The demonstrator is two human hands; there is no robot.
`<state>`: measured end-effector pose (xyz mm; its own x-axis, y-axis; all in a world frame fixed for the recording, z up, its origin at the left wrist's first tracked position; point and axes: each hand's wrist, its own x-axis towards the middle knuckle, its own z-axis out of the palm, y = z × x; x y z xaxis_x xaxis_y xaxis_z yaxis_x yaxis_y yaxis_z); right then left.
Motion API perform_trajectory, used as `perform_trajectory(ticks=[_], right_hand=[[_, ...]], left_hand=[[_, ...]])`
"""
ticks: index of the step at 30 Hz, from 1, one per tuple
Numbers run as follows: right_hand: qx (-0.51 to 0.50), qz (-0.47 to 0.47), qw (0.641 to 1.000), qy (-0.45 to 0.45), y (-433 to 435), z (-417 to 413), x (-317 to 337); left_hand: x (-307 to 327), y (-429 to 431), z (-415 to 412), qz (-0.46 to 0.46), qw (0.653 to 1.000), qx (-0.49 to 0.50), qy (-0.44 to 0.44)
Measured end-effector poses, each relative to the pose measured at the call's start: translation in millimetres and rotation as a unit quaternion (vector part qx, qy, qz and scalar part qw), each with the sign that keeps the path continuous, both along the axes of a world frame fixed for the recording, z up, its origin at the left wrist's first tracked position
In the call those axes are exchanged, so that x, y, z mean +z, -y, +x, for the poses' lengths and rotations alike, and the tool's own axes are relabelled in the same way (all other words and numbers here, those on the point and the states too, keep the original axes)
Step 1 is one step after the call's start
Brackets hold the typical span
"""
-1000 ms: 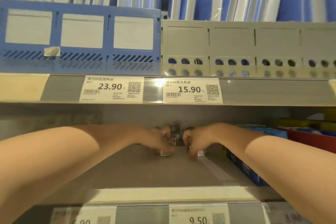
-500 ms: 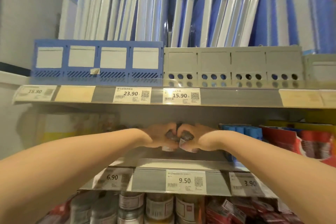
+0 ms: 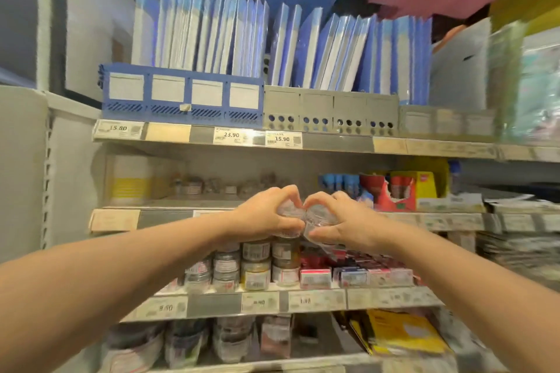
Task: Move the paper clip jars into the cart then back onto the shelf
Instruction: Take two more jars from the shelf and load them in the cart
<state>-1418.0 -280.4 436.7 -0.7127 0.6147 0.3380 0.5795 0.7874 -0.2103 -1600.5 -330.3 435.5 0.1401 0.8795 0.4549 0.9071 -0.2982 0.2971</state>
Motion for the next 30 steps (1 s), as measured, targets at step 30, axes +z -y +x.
perform_trajectory(ticks=[30], right_hand=[[-0.514, -0.136, 0.844, -0.065, 279.4, 694.3, -242.0]], left_hand=[[-229.9, 74.5, 685.9, -0.209, 0.847, -0.487, -0.035]])
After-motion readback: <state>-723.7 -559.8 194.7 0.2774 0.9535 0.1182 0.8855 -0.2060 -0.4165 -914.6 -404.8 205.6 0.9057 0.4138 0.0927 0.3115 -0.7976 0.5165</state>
